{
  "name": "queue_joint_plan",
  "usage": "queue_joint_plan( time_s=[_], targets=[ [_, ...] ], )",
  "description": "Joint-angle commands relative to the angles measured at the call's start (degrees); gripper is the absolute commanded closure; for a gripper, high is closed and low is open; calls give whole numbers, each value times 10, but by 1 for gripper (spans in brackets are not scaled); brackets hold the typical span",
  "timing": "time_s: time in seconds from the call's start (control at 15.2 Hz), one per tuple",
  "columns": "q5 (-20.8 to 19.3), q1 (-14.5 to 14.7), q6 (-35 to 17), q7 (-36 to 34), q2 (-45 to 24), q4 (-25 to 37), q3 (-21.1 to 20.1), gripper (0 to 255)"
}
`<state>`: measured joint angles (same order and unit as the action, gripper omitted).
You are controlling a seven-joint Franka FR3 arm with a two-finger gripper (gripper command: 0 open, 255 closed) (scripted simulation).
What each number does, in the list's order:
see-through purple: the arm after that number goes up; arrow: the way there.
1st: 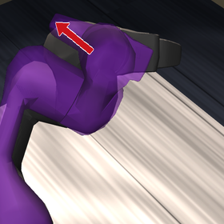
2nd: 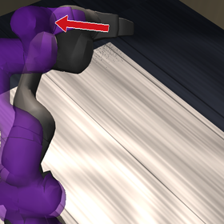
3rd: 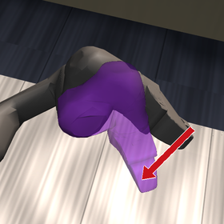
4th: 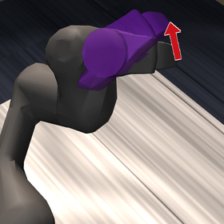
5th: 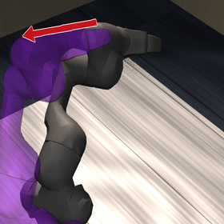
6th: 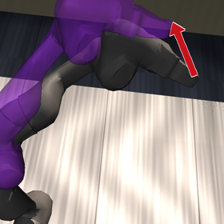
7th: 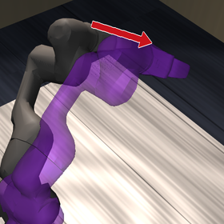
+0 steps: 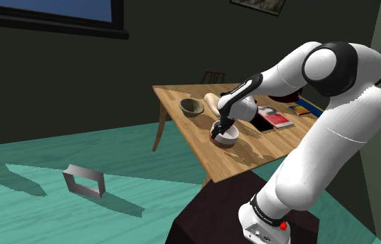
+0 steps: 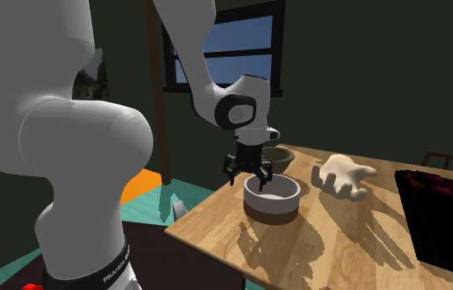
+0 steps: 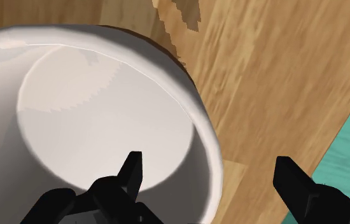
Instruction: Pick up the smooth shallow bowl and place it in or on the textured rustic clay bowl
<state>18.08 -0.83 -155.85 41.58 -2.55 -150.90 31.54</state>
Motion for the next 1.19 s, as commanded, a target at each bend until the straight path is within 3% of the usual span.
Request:
queue_joint_plan(
  time_s=[0.0,0.07,0.13,0.73,1.12],
  targets=[
    [1,0,0,0,0,0,0,0],
    [0,0,0,0,0,0,0,0],
    [0,0,0,0,0,0,0,255],
    [1,0,0,0,0,0,0,255],
    [-93,-7,45,-71,60,0,9,255]
  ],
)
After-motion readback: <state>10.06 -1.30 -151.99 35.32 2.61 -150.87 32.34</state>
